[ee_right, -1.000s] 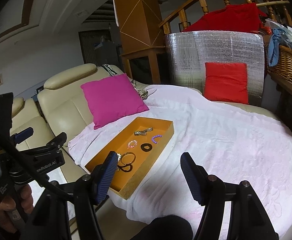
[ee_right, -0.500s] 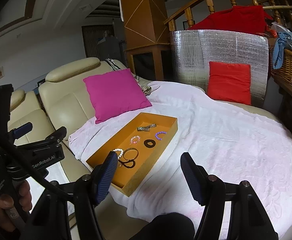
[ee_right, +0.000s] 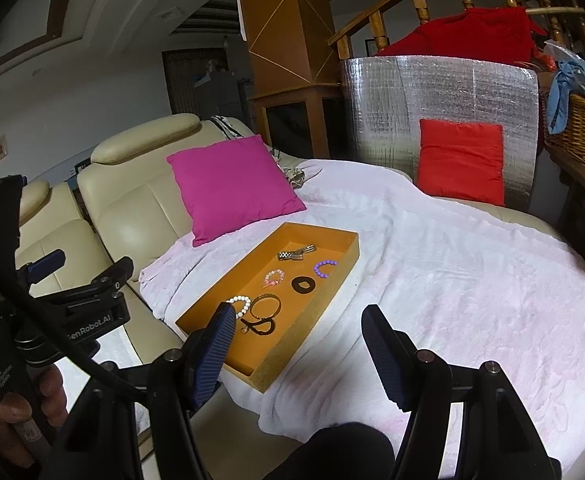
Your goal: Organize jewelry
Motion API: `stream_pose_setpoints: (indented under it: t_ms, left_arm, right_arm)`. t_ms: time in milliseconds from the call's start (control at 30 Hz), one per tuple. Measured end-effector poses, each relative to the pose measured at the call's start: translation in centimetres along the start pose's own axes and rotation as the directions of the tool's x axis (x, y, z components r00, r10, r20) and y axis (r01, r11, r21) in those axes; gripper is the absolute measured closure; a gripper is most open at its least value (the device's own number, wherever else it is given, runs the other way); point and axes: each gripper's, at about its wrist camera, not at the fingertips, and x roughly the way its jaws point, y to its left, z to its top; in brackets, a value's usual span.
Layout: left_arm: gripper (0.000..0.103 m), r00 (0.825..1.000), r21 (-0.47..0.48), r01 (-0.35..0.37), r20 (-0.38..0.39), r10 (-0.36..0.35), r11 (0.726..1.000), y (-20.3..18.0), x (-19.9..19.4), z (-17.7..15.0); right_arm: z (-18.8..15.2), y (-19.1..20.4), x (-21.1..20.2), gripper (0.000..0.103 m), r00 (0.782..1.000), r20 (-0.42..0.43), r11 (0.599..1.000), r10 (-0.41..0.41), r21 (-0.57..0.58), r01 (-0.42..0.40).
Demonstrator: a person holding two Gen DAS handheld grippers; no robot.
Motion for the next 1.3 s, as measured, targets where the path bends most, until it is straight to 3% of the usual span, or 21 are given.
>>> stream_pose_setpoints:
  t_ms: [1300]
  left_arm:
    - [0.004,1.0,-0.061,-0.017,-0.025,0.016,0.998,3.0,1.3,-0.9]
  right_arm:
    - [0.4,3.2,1.2,0.034,1.0,-0.009,0.999,0.0,-0.051,0.0]
